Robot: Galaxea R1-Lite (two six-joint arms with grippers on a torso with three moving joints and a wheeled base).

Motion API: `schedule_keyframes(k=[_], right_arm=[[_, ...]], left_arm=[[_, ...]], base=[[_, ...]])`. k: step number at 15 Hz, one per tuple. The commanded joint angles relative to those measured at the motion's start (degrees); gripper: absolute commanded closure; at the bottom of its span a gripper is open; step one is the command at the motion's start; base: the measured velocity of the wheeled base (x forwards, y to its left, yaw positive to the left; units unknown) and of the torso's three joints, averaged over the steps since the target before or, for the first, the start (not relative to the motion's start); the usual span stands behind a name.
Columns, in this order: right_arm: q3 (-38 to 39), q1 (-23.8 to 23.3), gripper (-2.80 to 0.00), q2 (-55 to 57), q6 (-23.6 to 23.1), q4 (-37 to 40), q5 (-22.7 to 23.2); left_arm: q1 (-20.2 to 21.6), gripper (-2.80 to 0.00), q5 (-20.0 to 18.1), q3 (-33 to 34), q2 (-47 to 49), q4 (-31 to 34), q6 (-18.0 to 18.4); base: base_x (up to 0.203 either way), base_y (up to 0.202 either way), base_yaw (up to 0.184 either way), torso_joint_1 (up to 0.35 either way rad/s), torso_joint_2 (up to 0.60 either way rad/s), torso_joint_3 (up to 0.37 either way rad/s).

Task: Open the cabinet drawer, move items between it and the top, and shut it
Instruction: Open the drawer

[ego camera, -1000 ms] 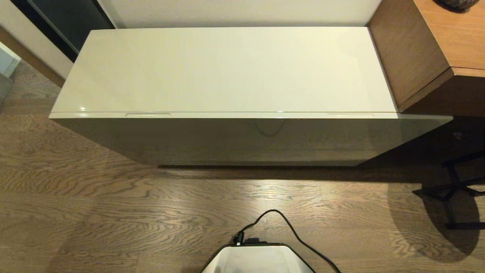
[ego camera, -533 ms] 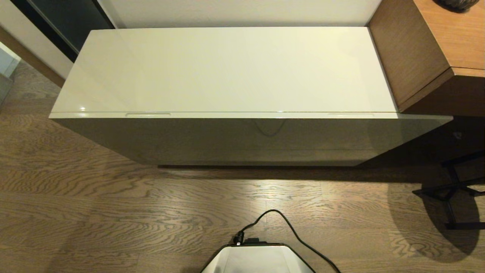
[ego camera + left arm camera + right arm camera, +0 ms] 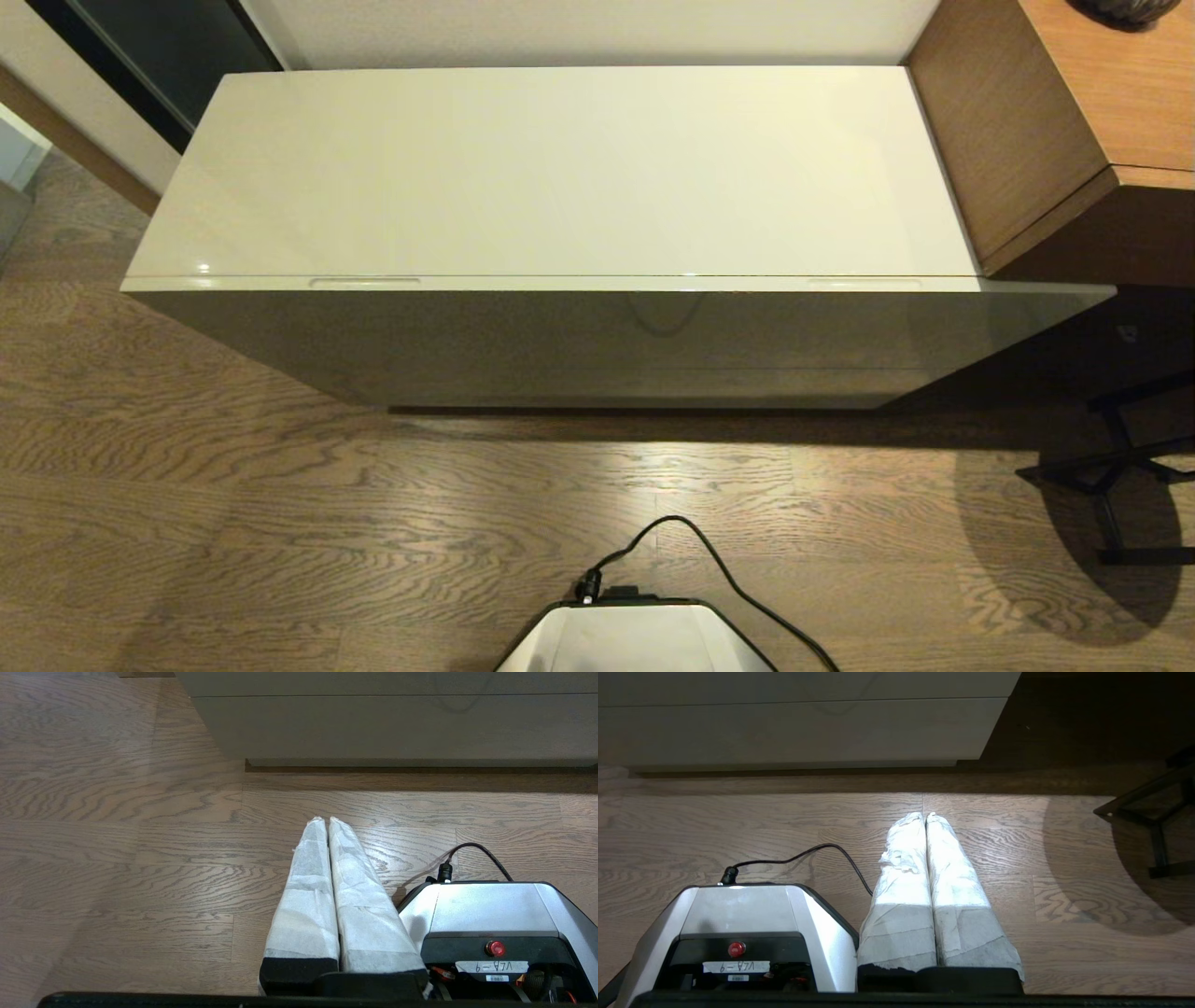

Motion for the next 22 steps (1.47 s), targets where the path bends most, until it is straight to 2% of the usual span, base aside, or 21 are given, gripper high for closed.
schedule_keyframes(k=[1,6,22], right_arm=[[0.1,0.0,0.00,0.1,0.2,0.0,0.0],[0.1,0.0,0.00,0.1,-1.7,0.0,0.0],[0.1,0.0,0.00,0.1,-0.9,-0.1,0.0]], left_arm=[[0.0,0.00,0.0,0.0,0.1,0.0,0.0],[0.1,0.00,0.0,0.0,0.1,0.0,0.0],[0.1,0.00,0.0,0.0,0.1,0.0,0.0]], base=[[0.000,0.000,0.000,0.000,0.00,0.000],[0.000,0.000,0.000,0.000,0.00,0.000],[0.000,0.000,0.000,0.000,0.00,0.000]])
